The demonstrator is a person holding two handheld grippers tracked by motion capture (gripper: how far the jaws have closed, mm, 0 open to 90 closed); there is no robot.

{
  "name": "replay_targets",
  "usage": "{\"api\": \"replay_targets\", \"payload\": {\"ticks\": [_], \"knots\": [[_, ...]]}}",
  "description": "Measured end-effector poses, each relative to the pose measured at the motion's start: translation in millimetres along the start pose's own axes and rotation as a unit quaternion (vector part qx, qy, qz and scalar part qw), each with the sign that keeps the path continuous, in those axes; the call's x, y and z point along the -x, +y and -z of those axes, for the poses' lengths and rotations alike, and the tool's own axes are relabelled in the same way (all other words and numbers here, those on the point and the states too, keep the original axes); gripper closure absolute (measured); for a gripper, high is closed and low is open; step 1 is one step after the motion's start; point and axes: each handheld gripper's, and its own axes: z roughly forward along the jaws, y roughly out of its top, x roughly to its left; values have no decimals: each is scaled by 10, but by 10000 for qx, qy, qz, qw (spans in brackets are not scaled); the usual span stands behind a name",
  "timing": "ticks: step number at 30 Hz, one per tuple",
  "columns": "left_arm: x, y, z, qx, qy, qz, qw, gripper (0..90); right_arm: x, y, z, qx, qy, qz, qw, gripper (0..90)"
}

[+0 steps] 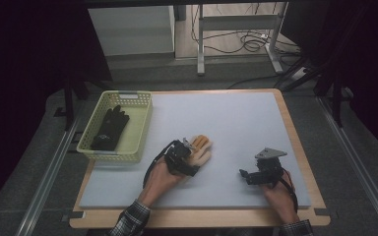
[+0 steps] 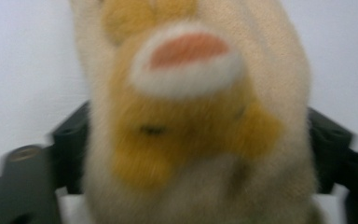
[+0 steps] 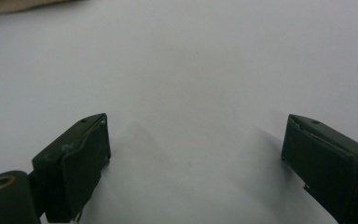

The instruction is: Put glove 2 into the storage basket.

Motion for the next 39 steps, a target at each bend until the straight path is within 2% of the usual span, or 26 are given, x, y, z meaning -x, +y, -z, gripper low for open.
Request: {"api": "replay_targets", "payload": {"ticks": [2, 3, 7, 11, 14, 16, 17, 19, 25, 34, 39], "knots": [[-5, -3, 11, -12, -14, 3, 10000, 325, -1, 1, 0, -7, 3, -19, 10000, 76], [-15, -4, 25, -31, -19, 25, 10000, 325, 0, 0, 0, -5, 3, -16, 10000, 76], [-48, 1, 60, -107, -47, 67, 9999, 475, -3, 0, 1, -3, -2, 0, 10000, 76], [-69, 8, 86, -130, -162, 136, 9997, 546, -4, 0, 1, -2, -4, 2, 10000, 77], [-107, 22, 115, -166, -243, 191, 9994, 556, -4, -1, 2, 3, -16, 27, 10000, 77], [-138, 39, 153, -171, -171, 208, 9995, 556, -7, -1, 4, 2, -19, 23, 10000, 77], [-180, 62, 224, -114, -108, 243, 9996, 556, -8, -1, 4, 4, -20, 20, 10000, 77], [-195, 71, 253, -94, -93, 247, 9996, 556, -9, -1, 5, 3, -26, 29, 10000, 77], [-332, 156, 522, 107, 70, 377, 9992, 552, -12, -2, 6, 7, -38, 38, 10000, 77], [-615, 223, 858, 182, 277, 634, 9974, 545, -10, -2, 6, 12, -36, 45, 10000, 77], [-807, 215, 1077, 236, 494, 799, 9953, 545, -10, -2, 5, 14, -39, 52, 10000, 77]]}}
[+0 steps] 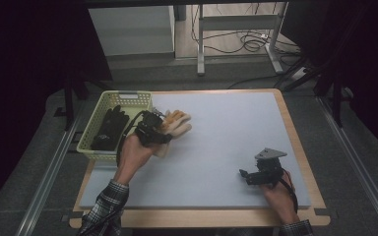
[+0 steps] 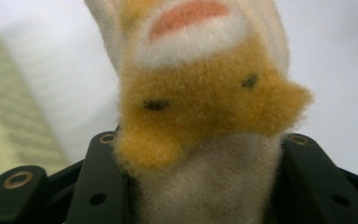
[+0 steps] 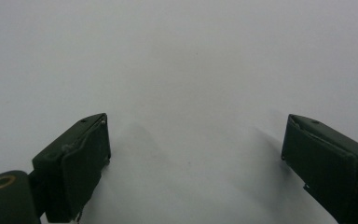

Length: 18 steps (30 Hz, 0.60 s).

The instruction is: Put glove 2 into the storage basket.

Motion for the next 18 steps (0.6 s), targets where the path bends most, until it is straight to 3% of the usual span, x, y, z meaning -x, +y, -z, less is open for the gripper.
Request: {"api": "replay_targets", "payload": {"ticks": [9, 18], "knots": [[-437, -30, 301, 122, 466, 387, 9981, 539, -1, -1, -2, 12, 0, -5, 10000, 77], [-902, -125, 417, 70, 912, 796, 9926, 532, 3, 0, -4, 7, 15, -20, 10000, 77]]}}
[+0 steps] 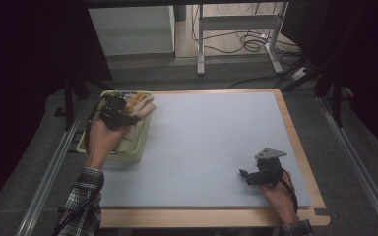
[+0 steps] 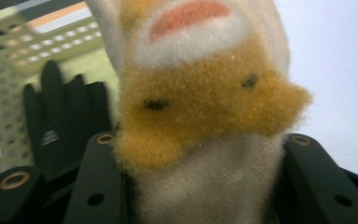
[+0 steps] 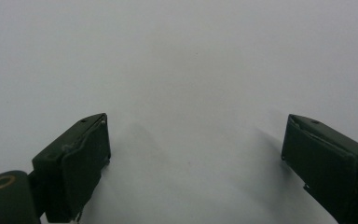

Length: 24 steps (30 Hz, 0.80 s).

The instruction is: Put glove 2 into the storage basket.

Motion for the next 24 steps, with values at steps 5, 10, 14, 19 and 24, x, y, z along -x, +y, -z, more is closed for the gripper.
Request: {"api": "replay_targets", "payload": {"ticks": [5, 10, 14, 19, 24], "knots": [[-225, -31, -119, -116, 162, 251, 9995, 527, 4, 0, -3, 0, 9, -3, 10000, 77], [-349, -58, -306, -264, 250, 373, 9986, 523, 5, 0, -3, 1, 11, -2, 10000, 77], [-417, -89, -520, -446, 230, 411, 9979, 519, 5, 0, -3, 2, 11, -7, 10000, 77], [-425, -114, -745, -610, 183, 410, 9971, 512, 5, 0, -3, 4, 10, -4, 10000, 77], [-341, -111, -962, -832, 110, 304, 9960, 480, 5, 0, -3, 4, 8, -2, 10000, 77]]}}
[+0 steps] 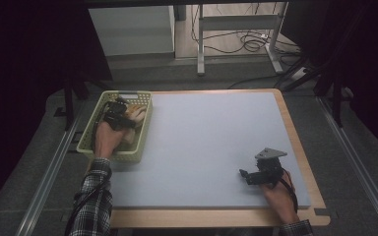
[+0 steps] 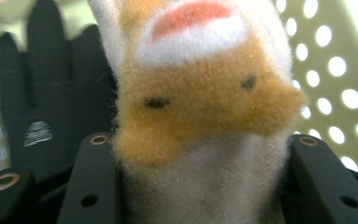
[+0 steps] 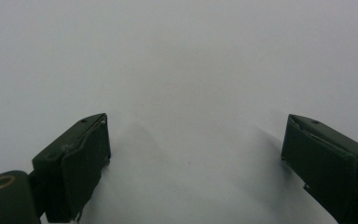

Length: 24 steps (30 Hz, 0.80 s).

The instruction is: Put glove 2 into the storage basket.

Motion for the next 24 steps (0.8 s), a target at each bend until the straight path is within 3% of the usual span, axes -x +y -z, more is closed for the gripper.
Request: {"api": "replay_targets", "payload": {"ticks": [3, 5, 9, 14, 19, 22, 24], "knots": [[31, 8, -88, -107, -34, -36, 9999, 453, -2, 0, 1, 1, 0, 1, 10000, 77], [14, 1, -132, -145, -217, 0, 9997, 424, -2, 0, 1, 2, -1, 3, 10000, 77], [-20, -19, -199, -324, -522, 75, 9981, 196, -1, 0, 1, 1, 3, 1, 10000, 77], [-11, 0, -59, -212, -466, 91, 9986, 76, -1, 0, 1, -1, 2, -3, 10000, 77], [-43, 13, 246, 168, -268, 21, 9995, 158, -4, 0, 2, -1, -4, -2, 10000, 77], [-98, -8, 375, 344, -153, 88, 9993, 359, -3, -1, 1, 2, -1, 6, 10000, 77], [-129, -32, 387, 286, 47, 104, 9995, 516, -4, 0, 2, -2, -4, -1, 10000, 77]]}}
